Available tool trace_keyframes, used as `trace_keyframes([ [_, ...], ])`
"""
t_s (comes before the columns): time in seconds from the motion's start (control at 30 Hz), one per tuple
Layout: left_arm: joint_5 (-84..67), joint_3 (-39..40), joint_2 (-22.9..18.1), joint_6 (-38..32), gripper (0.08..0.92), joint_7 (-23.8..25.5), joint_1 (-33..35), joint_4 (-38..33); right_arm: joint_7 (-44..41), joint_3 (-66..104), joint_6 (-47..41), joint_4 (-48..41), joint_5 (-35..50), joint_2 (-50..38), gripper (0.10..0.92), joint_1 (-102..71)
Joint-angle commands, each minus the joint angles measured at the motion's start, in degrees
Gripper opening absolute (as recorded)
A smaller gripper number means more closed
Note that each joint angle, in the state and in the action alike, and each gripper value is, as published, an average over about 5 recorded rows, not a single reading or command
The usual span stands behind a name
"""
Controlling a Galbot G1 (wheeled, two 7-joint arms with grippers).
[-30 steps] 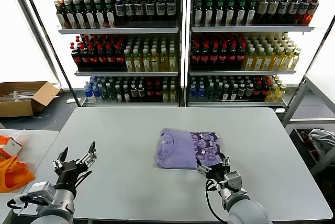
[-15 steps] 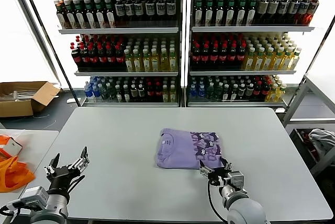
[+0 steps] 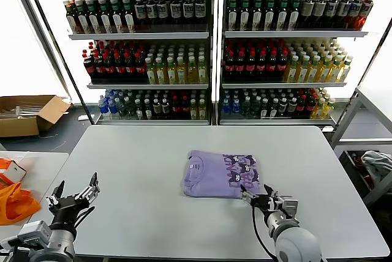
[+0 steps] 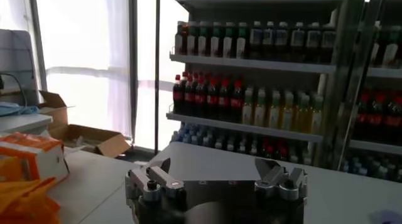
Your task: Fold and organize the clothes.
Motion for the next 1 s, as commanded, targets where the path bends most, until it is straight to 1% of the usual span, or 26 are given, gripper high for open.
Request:
trace_keyframes([
  [0.03, 0.9, 0.2, -0.8, -3.4, 0.823, 1.9, 0.6, -2.3, -0.5, 13.8, 3.1, 8.1, -7.9, -2.8, 0.823, -3.1],
  [0.17, 1.4, 1.4, -2.0, -6.4, 0.823, 2.9, 0.4, -2.3, 1.2, 16.6, 9.1, 7.0, -11.9, -3.6, 0.823, -7.0],
  [0.3, 2.0, 3.9, -2.8, -7.6, 0.822, 2.7, -0.2, -1.5, 4.3, 15.2, 14.3, 5.7, -13.5, -0.6, 0.823, -9.7],
  [0.43, 3.9, 6.3, -3.2, -7.4, 0.823, 2.8, -0.4, -1.0, 4.8, 14.3, 15.0, 5.3, -15.9, 1.0, 0.823, -10.5],
  [0.57, 6.5, 8.0, -3.5, -9.0, 0.823, 3.1, -0.4, -0.6, 4.7, 14.3, 14.8, 5.6, -16.9, 1.0, 0.823, -10.6],
  [0.7, 7.7, 8.8, -3.3, -7.9, 0.823, 3.8, -0.1, -0.5, 4.6, 14.3, 14.4, 5.7, -17.2, 1.2, 0.823, -10.5],
  [1.0, 7.9, 9.6, -2.9, -9.6, 0.823, 4.0, -0.4, 0.8, 4.4, 14.5, 14.5, 5.4, -17.7, 1.3, 0.823, -10.5],
])
